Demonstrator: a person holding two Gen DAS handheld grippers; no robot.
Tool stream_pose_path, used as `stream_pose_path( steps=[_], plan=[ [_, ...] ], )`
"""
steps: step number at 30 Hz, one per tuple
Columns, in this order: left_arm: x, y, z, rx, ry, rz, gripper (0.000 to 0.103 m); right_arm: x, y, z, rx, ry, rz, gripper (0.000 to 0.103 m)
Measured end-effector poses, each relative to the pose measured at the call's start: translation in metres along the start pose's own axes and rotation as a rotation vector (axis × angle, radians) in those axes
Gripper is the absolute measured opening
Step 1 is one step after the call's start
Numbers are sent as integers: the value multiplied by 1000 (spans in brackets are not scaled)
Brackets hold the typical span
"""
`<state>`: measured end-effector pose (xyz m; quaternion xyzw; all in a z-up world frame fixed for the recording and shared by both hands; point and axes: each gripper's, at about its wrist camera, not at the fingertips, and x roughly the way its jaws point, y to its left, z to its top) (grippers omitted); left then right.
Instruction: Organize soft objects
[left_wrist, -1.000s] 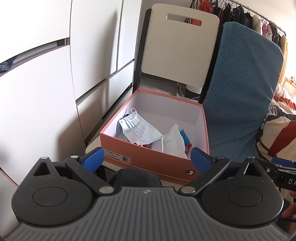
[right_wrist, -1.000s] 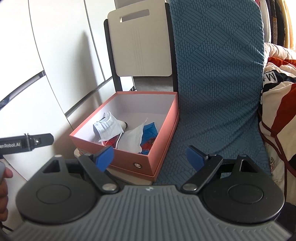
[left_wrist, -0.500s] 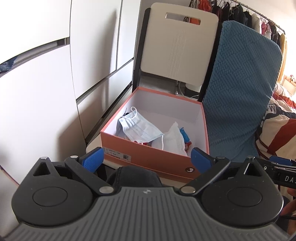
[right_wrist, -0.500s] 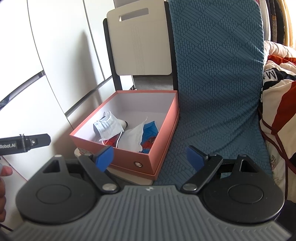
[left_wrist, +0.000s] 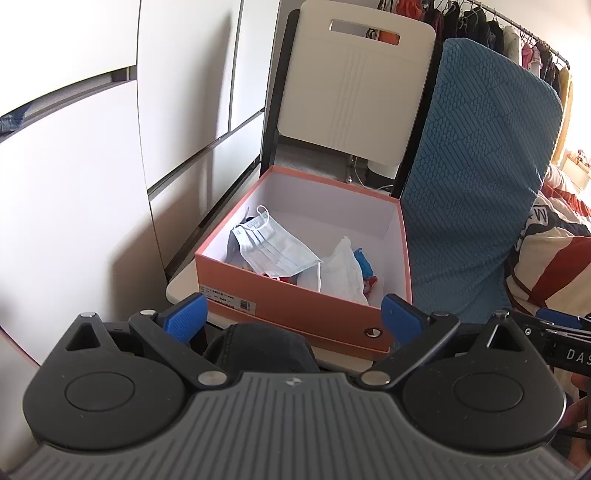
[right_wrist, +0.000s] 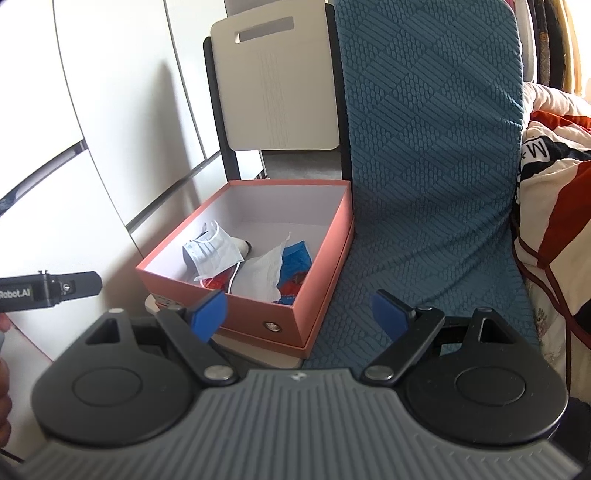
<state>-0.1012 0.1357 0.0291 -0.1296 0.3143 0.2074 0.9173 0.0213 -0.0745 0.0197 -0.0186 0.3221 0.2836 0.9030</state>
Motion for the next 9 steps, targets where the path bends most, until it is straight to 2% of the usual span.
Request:
stream_pose_path(
  steps=[9],
  plan=[
    [0,2,0,-2,2,-11,102,0,0,0,5,-5,-8,87]
  ],
)
